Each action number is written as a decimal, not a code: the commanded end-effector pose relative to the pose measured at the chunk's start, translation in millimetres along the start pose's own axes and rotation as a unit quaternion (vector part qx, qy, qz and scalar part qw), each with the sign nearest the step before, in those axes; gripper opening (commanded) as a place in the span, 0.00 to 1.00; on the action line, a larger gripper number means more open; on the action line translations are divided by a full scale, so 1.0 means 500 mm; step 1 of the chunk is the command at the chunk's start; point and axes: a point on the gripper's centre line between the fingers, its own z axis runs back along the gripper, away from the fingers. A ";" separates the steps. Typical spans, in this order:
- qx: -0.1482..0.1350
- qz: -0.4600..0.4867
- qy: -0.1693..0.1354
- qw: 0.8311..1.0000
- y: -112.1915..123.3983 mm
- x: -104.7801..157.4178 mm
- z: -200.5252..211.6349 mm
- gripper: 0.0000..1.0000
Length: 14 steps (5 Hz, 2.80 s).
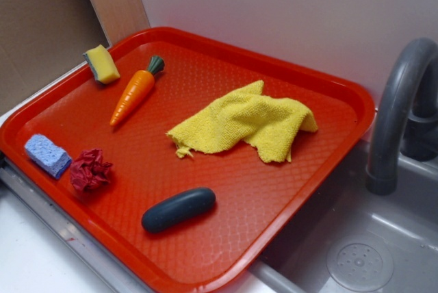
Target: Grab the plastic pickle.
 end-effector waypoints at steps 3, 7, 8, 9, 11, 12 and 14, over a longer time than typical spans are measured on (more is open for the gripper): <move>-0.058 -0.106 -0.039 0.992 -0.178 0.027 -0.026 1.00; -0.084 -0.309 0.007 0.947 -0.449 -0.036 -0.150 1.00; -0.085 -0.310 0.053 0.945 -0.471 -0.050 -0.220 1.00; -0.095 -0.335 0.086 0.934 -0.493 -0.051 -0.273 1.00; -0.075 -0.378 0.119 0.915 -0.540 -0.078 -0.357 1.00; -0.058 -0.391 0.138 0.908 -0.552 -0.090 -0.405 1.00; 0.002 -0.379 0.153 0.912 -0.560 -0.094 -0.419 0.00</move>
